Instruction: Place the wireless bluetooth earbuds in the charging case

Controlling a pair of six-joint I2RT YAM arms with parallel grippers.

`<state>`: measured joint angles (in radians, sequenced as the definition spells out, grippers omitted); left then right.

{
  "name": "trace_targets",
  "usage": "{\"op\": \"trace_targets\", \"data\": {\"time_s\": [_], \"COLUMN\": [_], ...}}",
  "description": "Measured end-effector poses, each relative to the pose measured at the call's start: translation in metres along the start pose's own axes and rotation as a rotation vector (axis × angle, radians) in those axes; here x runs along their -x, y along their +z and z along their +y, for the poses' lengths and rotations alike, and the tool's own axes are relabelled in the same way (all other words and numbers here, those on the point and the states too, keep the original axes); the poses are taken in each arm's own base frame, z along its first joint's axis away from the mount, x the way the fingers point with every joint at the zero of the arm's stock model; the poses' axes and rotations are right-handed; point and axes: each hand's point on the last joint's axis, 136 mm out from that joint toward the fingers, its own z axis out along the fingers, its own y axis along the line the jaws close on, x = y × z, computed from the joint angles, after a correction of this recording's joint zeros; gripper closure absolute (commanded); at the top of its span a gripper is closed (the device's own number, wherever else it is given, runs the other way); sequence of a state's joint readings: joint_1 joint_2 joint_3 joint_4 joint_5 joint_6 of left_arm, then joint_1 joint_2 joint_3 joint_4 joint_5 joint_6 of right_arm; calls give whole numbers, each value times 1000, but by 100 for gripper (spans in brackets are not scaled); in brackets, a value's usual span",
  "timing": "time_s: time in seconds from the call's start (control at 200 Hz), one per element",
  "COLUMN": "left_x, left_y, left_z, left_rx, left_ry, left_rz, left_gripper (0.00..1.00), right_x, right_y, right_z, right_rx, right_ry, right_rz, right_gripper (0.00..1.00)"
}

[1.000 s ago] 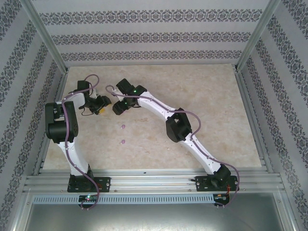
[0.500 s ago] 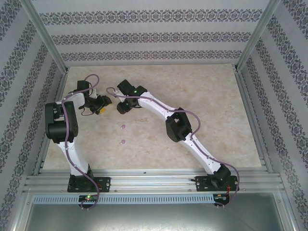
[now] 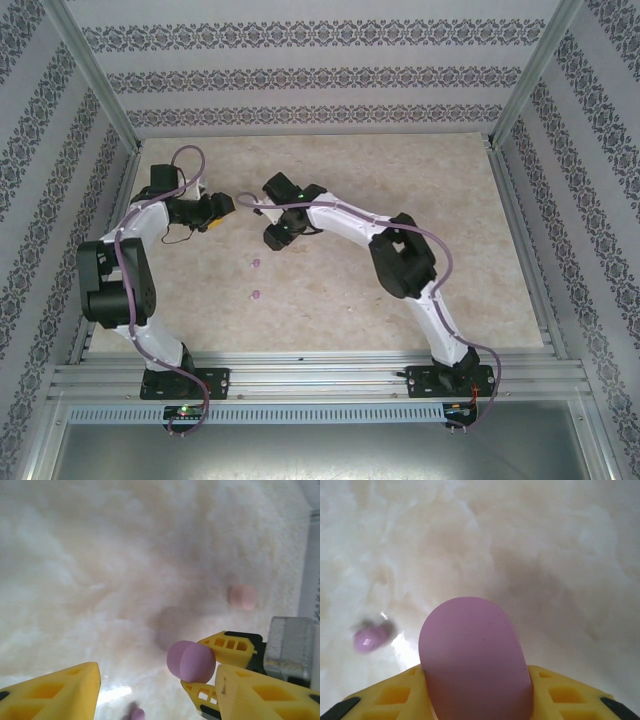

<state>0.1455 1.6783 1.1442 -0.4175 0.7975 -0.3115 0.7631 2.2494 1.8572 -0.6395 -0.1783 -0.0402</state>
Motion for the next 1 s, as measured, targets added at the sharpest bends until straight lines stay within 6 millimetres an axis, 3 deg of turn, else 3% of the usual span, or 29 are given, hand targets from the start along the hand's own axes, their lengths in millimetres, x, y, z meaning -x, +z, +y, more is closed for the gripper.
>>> {"op": "trace_targets", "data": {"time_s": [0.145,0.295,0.46,0.649,0.999], "left_x": [-13,-49,-89,-107,-121], "left_y": [-2,15,33,39,49], "left_z": [-41,-79,-118,-147,-182], "left_rx": [-61,-79,-116,-188,-321], "left_ry": [106,184,227,181,98], "left_rz": [16,115,211,227,273], "left_gripper": [37,37,38,41,44], "right_x": [-13,-28,-51,-63,-62], "right_y": [-49,-98,-130,-148,-149], "right_z": [-4,-10,0,6,8], "right_rx": [13,-1,5,17,34], "right_ry": [55,114,135,159,174], "right_rz": [-103,-194,-261,-309,-322], "right_gripper": [71,72,73,74,75]}}
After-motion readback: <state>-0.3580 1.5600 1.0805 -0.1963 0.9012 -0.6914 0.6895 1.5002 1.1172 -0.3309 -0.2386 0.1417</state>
